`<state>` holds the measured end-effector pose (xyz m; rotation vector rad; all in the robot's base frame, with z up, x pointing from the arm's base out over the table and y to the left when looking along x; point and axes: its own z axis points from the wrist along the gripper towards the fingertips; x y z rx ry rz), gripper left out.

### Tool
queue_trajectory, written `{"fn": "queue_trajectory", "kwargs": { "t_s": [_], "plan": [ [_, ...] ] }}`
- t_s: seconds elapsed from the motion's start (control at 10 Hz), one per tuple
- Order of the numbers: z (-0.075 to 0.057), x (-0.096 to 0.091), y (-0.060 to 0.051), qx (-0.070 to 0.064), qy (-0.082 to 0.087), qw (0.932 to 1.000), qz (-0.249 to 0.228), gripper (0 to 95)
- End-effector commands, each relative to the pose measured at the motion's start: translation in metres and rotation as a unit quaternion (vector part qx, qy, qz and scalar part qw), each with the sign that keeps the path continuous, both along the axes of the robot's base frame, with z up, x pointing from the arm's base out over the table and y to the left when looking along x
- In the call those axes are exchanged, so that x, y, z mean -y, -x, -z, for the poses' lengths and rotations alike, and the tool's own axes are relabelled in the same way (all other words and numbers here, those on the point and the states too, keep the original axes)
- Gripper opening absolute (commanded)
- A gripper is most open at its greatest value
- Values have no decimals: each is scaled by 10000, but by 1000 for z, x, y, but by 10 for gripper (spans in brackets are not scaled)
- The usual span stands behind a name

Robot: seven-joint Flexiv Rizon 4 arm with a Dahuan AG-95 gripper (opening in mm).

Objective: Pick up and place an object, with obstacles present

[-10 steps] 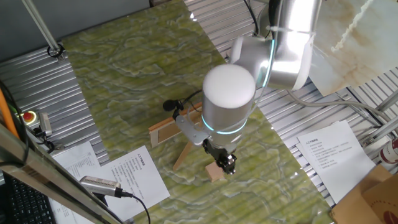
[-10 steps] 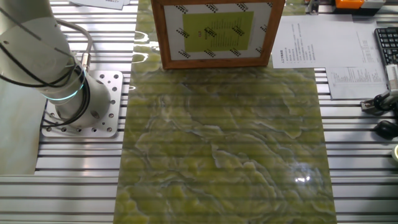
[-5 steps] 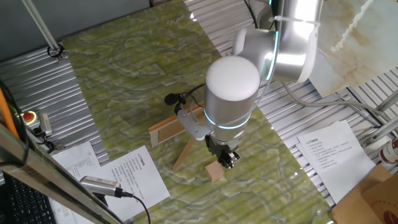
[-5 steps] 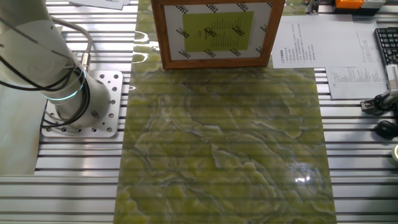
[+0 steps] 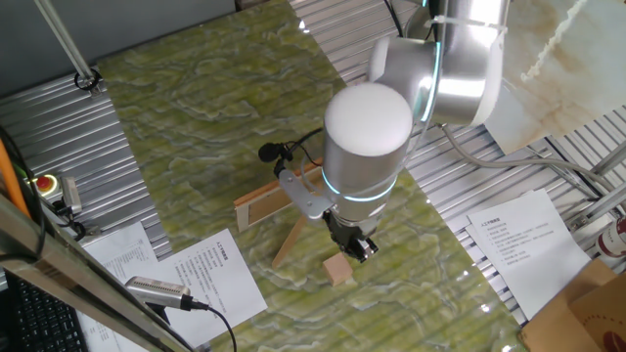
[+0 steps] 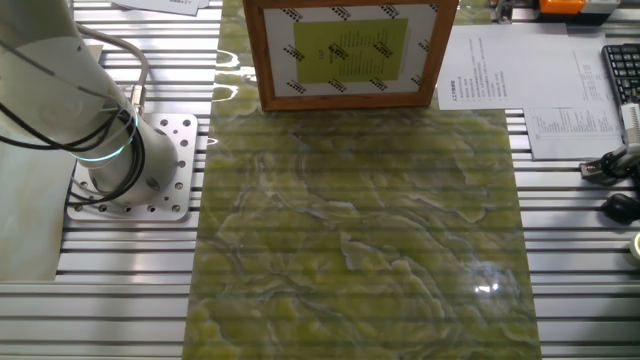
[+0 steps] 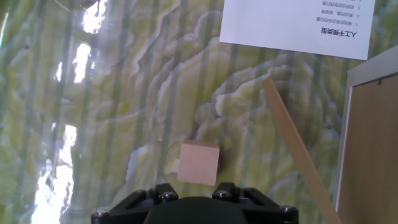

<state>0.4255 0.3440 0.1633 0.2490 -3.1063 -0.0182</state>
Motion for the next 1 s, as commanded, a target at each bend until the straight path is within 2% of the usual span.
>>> {"fn": "queue_trajectory", "kwargs": {
  "t_s": [0.1,0.3,0.4,0.6,0.7,0.9,1.0],
  "plan": [
    [0,1,1,80,237,9996,-105,0],
    [0,1,1,292,185,9994,6,0],
    [0,1,1,294,178,9994,19,0],
    [-3,1,1,252,173,9995,54,0],
    [-13,1,1,235,157,9996,56,0],
    [-34,0,3,93,166,9998,39,0],
    [-41,-1,3,81,163,9998,27,0]
  ]
}}
